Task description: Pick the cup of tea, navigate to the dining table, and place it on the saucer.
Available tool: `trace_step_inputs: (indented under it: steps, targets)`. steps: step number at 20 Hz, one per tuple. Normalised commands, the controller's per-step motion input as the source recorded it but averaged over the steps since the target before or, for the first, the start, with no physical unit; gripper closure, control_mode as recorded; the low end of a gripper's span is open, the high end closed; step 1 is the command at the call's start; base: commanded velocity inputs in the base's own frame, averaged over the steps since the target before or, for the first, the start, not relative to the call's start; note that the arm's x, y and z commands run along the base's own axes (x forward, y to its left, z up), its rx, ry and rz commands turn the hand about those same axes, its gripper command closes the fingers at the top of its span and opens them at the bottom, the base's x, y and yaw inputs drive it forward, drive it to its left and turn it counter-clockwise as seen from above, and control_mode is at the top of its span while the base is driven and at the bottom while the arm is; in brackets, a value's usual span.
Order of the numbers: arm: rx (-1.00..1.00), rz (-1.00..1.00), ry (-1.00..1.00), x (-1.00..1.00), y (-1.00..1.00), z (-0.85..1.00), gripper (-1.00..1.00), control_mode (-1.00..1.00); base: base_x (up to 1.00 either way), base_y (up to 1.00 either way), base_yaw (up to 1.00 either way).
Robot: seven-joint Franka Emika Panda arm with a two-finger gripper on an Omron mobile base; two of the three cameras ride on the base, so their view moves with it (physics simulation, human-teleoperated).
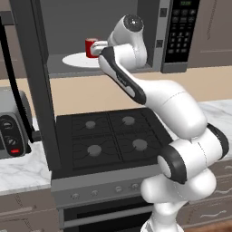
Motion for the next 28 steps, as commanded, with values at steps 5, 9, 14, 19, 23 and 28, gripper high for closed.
trace_step_inputs:
  steps: [5,9,14,19,23,28]
  targets:
    - [0.01,0.00,-0.15,-0.20,0.04,-0.08,-1.00,-1.00,0.00,0.00,0.00]
    - [0.00,0.00,-0.25,-0.02,0.04,0.20,-1.00,-1.00,0.00,0.00,0.00]
    - [0.00,0.00,-0.19,0.00,0.11,0.38,-1.00,-1.00,0.00,0.00,0.00]
    - [0.00,0.00,0.08,0.00,0.13,0.01,-1.00,-1.00,0.00,0.00,0.00]
    - [0.00,0.00,0.14,0.00,0.04,-0.02,-1.00,-1.00,0.00,0.00,0.00]
    - [0.00,0.00,0.09,0.00,0.14,0.00,-1.00,-1.00,0.00,0.00,0.00]
